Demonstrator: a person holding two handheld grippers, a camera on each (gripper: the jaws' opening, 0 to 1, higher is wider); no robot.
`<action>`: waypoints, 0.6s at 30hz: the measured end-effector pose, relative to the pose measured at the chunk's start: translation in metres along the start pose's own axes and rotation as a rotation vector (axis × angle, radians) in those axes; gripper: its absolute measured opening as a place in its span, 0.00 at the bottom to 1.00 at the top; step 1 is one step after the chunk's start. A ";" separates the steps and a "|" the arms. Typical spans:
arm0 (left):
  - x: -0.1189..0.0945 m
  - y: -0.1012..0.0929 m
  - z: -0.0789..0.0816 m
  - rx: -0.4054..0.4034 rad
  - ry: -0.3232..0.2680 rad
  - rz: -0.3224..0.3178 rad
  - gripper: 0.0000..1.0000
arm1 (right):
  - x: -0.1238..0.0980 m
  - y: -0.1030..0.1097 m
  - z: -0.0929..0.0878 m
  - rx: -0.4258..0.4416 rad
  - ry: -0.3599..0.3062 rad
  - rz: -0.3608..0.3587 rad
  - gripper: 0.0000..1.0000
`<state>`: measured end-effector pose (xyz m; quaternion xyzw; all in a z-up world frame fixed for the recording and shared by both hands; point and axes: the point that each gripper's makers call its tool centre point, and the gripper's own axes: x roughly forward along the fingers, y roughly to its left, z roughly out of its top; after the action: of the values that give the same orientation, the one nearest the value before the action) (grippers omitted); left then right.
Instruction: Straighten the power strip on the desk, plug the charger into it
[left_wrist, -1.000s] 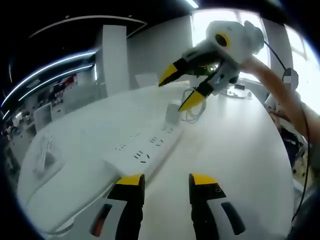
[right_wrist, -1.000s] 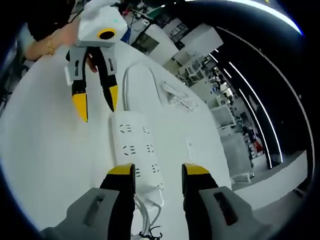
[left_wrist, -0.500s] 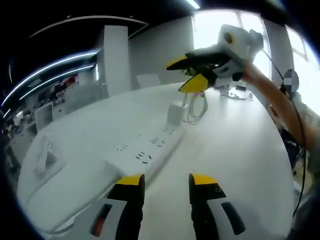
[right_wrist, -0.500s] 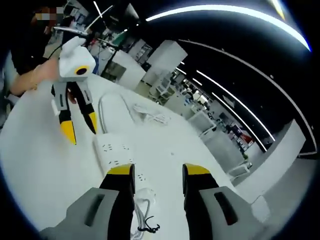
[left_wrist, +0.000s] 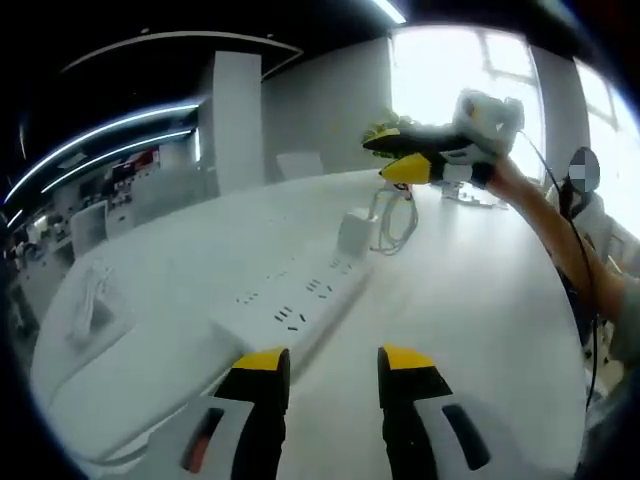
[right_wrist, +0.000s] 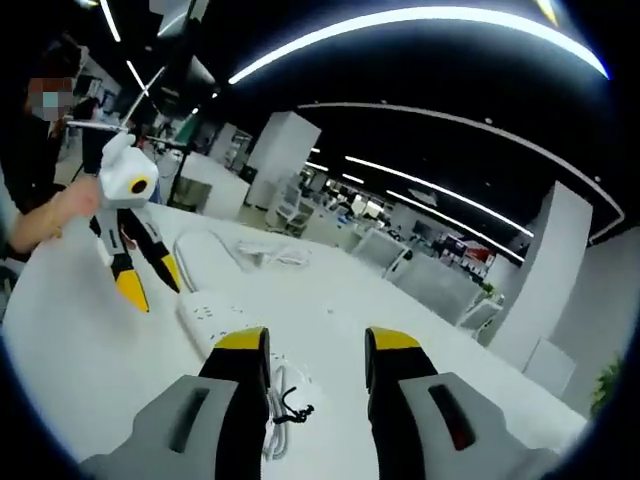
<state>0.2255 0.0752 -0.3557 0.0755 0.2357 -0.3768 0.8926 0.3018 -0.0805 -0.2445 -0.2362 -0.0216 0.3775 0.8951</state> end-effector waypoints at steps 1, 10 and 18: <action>0.000 0.000 0.000 -0.003 -0.003 0.002 0.36 | -0.001 0.000 -0.003 0.021 -0.007 -0.003 0.37; -0.001 0.007 0.003 -0.042 -0.026 0.021 0.36 | -0.005 0.016 -0.017 0.190 -0.102 0.065 0.37; 0.001 0.008 0.003 -0.056 -0.026 0.021 0.36 | -0.013 0.029 -0.018 0.277 -0.157 0.093 0.40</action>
<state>0.2329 0.0792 -0.3543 0.0477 0.2337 -0.3617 0.9013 0.2771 -0.0795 -0.2717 -0.0809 -0.0283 0.4354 0.8961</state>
